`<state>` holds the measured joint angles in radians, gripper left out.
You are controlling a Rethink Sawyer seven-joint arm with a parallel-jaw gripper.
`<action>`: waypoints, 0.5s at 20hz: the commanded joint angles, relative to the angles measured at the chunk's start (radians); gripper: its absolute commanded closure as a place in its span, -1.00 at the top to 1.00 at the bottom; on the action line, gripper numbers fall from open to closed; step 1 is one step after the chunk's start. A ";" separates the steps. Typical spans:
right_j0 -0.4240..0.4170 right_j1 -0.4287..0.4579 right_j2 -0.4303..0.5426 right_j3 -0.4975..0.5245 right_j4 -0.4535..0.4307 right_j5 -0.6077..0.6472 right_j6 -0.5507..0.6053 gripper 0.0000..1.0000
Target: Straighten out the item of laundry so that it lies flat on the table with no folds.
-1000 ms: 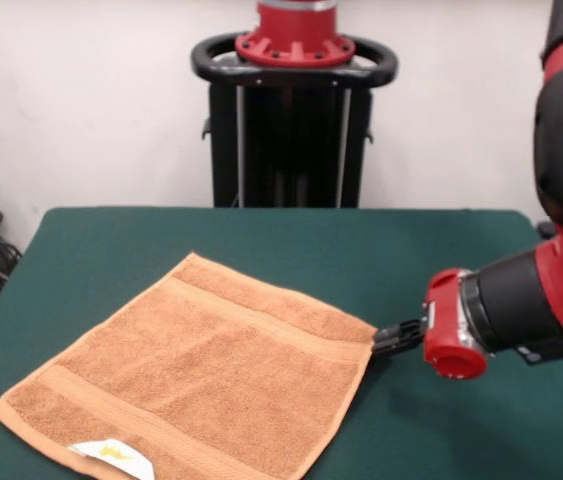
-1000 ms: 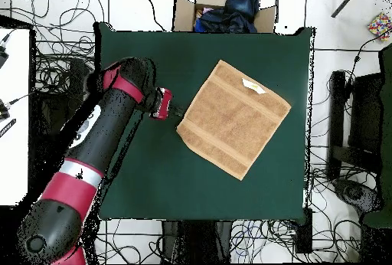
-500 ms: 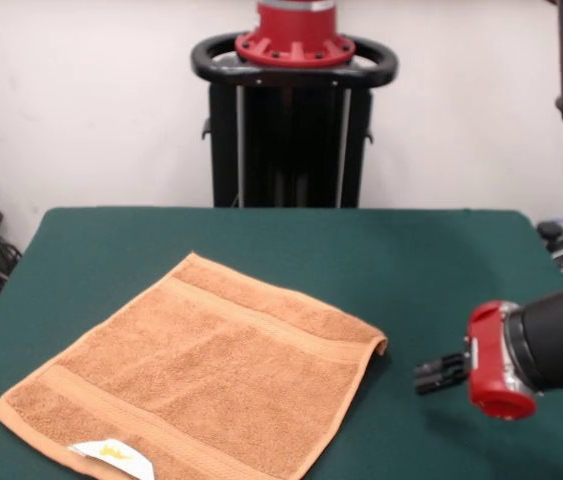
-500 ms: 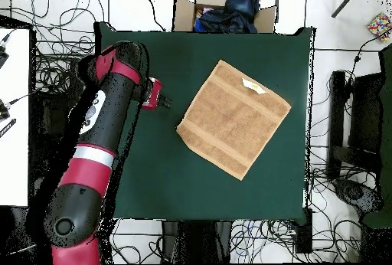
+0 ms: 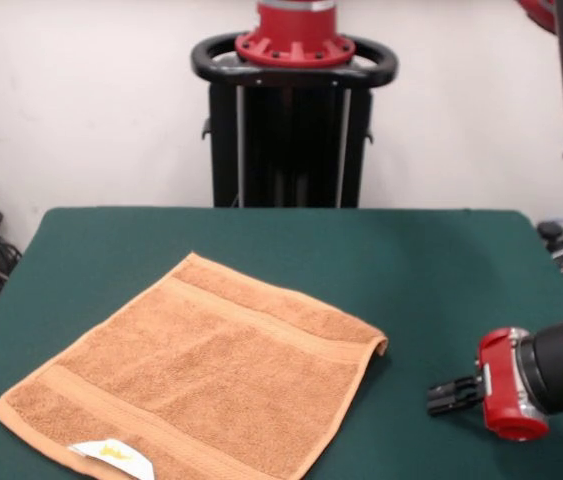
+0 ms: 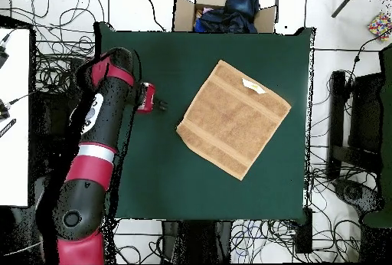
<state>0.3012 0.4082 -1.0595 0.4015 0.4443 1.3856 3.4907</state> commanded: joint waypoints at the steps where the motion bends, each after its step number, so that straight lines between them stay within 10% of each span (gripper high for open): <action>1: -0.013 0.085 0.035 -0.049 0.033 -0.068 0.190 -1.00; 10: -0.045 0.156 -0.101 -0.140 0.016 -0.022 0.294 -1.00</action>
<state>0.2928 0.4314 -1.1058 0.3574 0.4408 1.4124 3.4909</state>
